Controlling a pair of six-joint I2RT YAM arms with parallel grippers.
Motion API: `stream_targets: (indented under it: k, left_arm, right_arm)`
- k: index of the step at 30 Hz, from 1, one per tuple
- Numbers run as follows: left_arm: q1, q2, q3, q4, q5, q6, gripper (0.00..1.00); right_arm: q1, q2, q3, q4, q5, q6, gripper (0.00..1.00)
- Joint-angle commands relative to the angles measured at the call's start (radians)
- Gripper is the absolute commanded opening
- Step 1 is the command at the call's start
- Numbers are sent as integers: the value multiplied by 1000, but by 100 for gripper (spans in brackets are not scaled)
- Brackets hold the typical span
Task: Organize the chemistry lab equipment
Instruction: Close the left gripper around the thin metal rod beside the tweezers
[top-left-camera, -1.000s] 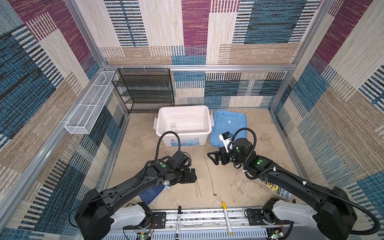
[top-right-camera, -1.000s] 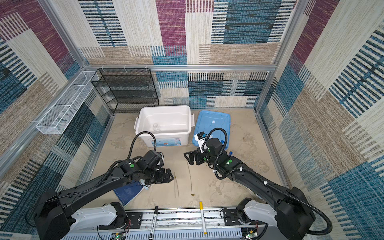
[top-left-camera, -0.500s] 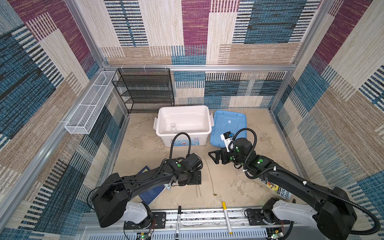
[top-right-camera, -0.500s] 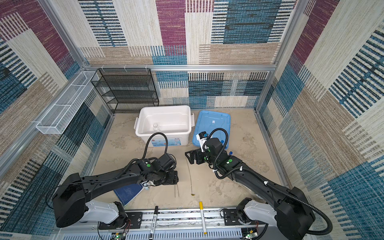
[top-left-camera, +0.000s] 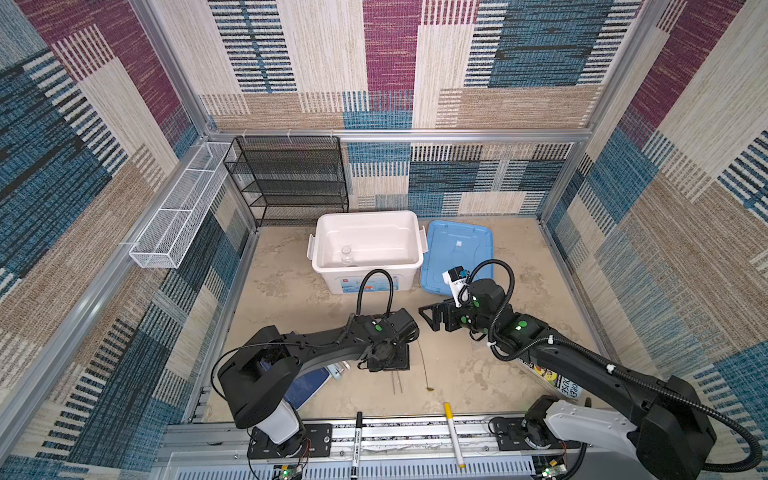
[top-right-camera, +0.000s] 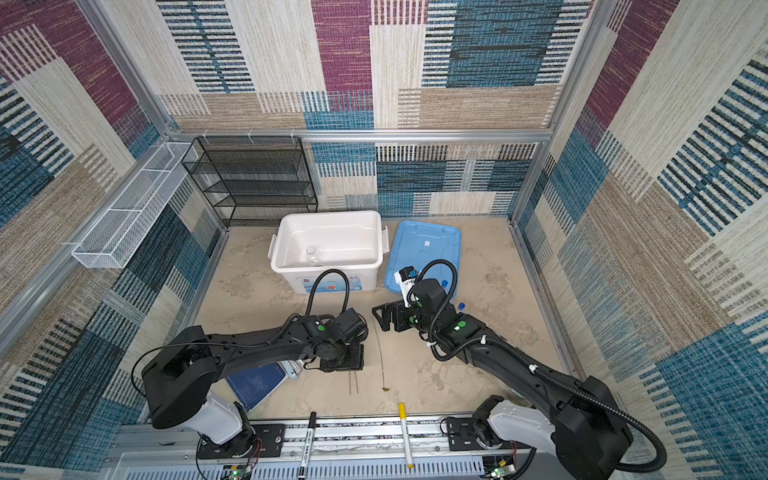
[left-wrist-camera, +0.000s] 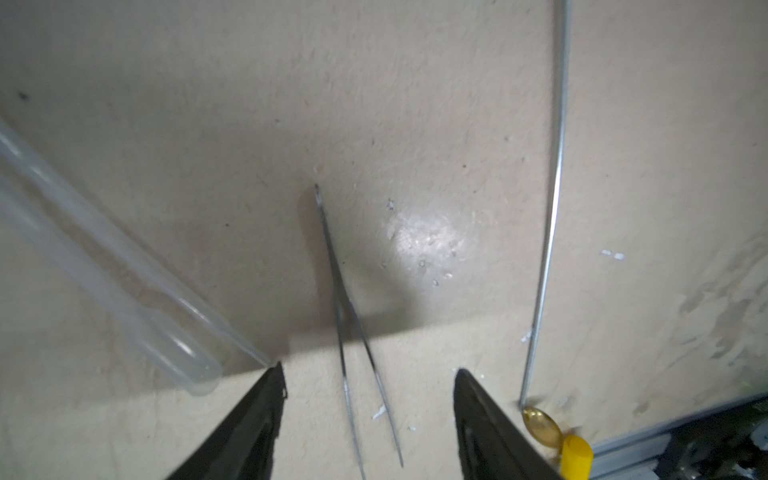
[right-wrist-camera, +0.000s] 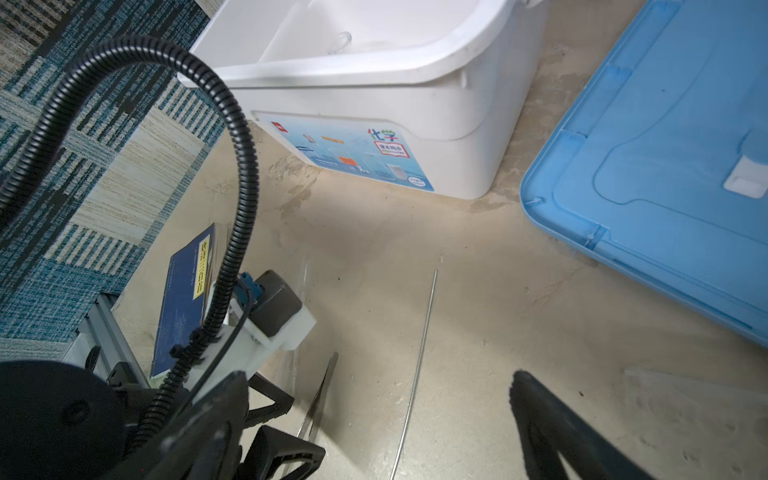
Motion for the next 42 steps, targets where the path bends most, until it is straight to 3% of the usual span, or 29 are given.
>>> stream_targets:
  k: [1,10,18,27,29,31,34,42]
  left_arm:
    - [-6,13,14,-4,-19,-19,58]
    - [-6,29,26,-36,-31,-24,54]
    - [-10,-26,-2,-40,-81,-6,58]
    - [-19,11,57,-64,-87,15,60]
    - [-32,14,86,-95,-138,32,61]
    - [-37,11,122,-126,-174,49,61]
    - [-36,21,165,-121,-154,68,63]
    - [-33,139,272,-70,-52,66,63]
  right_arm:
    - [0,-8,-9,40,24,18,99]
    - [1,2,-13,49,24,13,99]
    - [1,4,-18,65,28,15,99]
    - [1,5,-19,70,29,17,99]
    - [1,-1,-22,67,36,16,100]
    - [1,-9,-23,52,65,27,100]
    - [1,-49,-39,11,215,112,100]
    - [-1,-81,-30,-61,286,144,99]
